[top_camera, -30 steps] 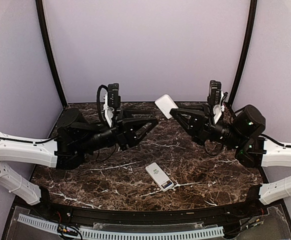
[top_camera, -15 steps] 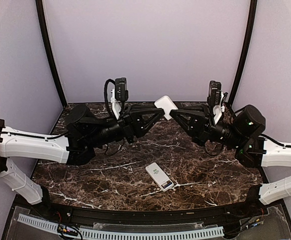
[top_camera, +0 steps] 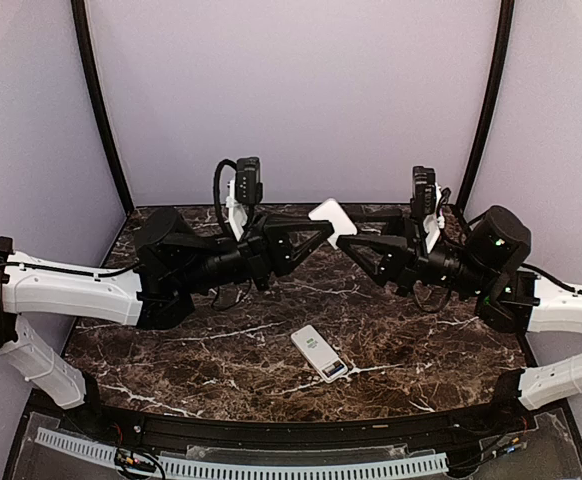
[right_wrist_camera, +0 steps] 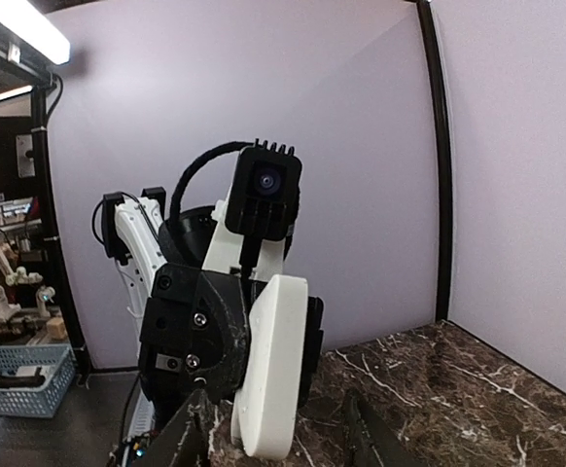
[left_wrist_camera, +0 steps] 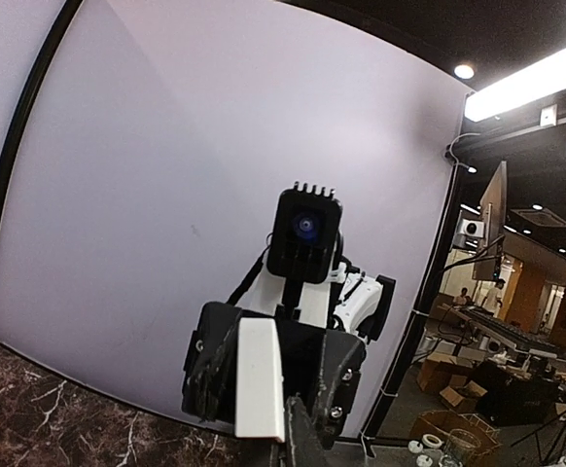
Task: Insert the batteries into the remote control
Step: Pass from the right arm to the left, then pass from the left arm to the right
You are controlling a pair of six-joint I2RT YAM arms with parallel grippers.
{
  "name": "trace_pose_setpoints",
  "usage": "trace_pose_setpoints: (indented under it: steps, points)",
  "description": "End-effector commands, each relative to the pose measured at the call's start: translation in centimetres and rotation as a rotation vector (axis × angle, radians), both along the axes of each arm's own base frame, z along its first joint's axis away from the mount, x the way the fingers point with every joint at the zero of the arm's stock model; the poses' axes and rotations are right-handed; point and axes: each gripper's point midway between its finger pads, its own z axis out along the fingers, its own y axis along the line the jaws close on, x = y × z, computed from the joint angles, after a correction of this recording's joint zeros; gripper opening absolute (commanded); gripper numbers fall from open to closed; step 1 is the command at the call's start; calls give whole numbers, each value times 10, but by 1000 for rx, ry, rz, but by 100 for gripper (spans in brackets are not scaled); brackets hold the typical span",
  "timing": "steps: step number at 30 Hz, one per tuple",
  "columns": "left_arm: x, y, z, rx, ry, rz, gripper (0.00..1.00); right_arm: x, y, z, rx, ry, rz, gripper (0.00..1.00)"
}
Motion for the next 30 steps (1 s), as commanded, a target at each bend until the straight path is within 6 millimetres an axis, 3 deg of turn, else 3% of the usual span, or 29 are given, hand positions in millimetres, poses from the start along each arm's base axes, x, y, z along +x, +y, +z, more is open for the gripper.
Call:
trace_pose_setpoints:
  steps: [1,3,4,5,6,10,13,19,24,30]
  points:
    - [12,10,-4,92,58,39,0,-2,-16,-5,-182,-169,-105,52]
    - [24,15,-20,214,115,75,0,-3,-27,-16,-329,-282,-147,67]
    - [29,14,-40,321,157,86,0,-4,-32,-24,-411,-334,-151,76]
    - [34,18,-38,347,163,99,0,-4,-37,-31,-486,-391,-160,81]
    - [35,20,-59,440,193,94,0,-1,-42,-37,-552,-434,-173,84]
    - [25,21,-79,576,239,31,0,10,-47,-51,-714,-617,-213,97]
    - [20,17,-86,618,293,-25,0,15,-39,-58,-754,-713,-206,99]
    - [8,7,-104,697,368,-137,0,14,-18,-48,-668,-779,-178,99]
    - [6,3,-106,697,380,-167,0,18,-6,-75,-730,-692,-113,99]
    - [7,-2,-106,689,381,-183,0,3,0,-87,-662,-665,-40,97]
